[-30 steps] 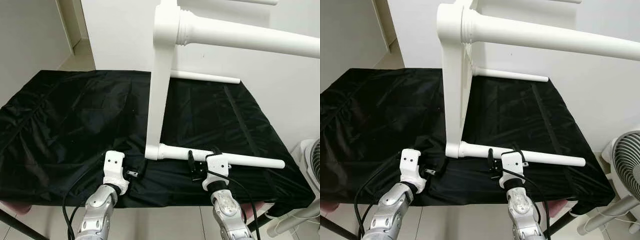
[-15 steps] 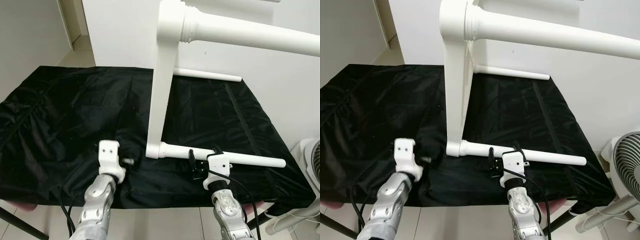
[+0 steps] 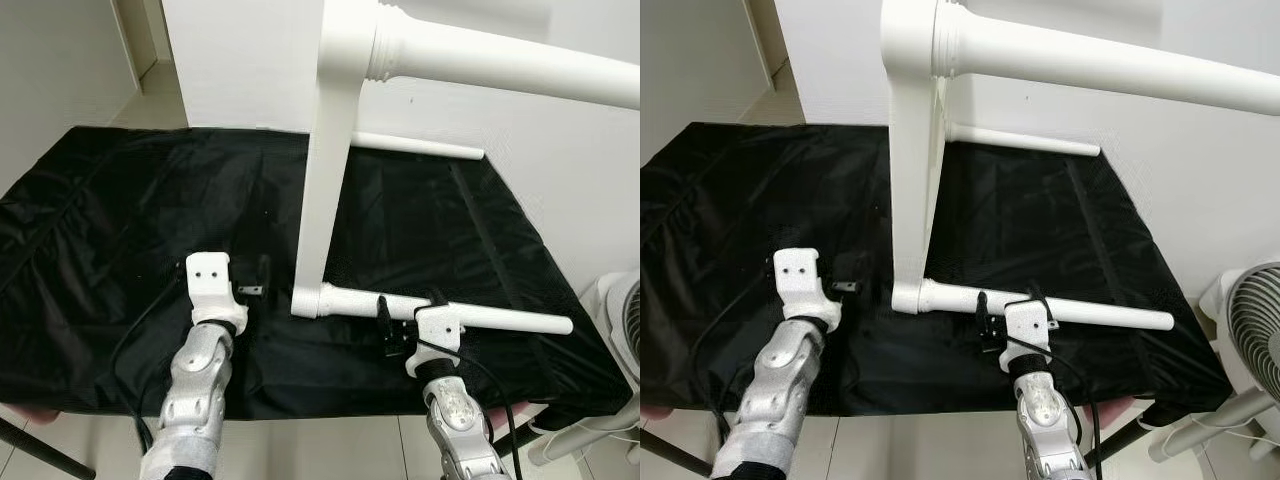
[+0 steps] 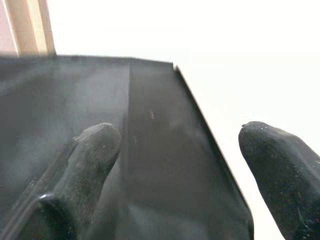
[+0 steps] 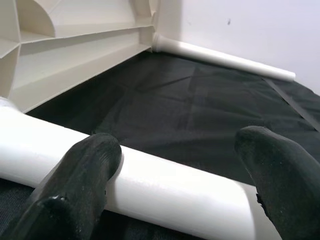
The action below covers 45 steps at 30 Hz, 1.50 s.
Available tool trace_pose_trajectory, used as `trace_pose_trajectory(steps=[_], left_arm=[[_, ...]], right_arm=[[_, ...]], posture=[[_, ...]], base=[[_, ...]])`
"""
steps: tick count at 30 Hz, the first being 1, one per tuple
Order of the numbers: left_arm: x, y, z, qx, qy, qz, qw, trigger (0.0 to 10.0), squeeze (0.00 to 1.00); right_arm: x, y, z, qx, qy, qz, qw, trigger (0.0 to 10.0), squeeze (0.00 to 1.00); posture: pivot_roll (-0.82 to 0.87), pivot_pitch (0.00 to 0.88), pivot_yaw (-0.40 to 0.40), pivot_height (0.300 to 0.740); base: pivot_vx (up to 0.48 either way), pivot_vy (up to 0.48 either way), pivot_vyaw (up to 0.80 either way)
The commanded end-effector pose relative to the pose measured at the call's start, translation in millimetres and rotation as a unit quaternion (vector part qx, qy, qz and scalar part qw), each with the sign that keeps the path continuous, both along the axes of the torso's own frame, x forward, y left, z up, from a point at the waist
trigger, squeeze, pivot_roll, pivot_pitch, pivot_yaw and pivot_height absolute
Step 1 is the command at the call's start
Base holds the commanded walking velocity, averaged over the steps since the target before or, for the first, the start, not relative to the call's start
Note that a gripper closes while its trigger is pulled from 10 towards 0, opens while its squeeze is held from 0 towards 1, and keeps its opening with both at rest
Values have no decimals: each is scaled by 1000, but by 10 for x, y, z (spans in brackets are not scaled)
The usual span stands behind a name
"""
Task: Building children table
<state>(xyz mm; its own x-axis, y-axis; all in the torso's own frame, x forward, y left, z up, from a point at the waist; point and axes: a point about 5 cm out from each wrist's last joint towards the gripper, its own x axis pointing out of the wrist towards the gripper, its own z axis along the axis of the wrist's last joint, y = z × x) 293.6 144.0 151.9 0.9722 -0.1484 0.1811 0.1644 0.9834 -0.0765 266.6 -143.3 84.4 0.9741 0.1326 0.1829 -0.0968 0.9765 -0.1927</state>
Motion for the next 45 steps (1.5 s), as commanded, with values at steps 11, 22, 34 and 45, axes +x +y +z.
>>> trace_pose_trajectory(steps=[11,22,34,45], left_arm=[[-589,-346,1204,74,-300,-187,933,10000,0],[-682,-268,831,120,-237,-209,941,10000,0],[-595,-132,451,104,-167,-81,977,10000,0],[-451,-70,315,72,-136,-15,988,10000,0]], right_arm=[[38,-59,-80,-12,25,-5,1000,10000,0],[95,-109,-32,-16,16,-7,1000,10000,0],[65,-12,258,59,-31,-73,995,10000,0],[91,-120,258,86,-34,-116,989,10000,0]], posture=[[76,0,0,740],[78,0,0,740],[77,54,-142,740],[68,30,-144,740]], base=[[0,0,0],[0,0,0],[0,0,0],[0,0,0]])
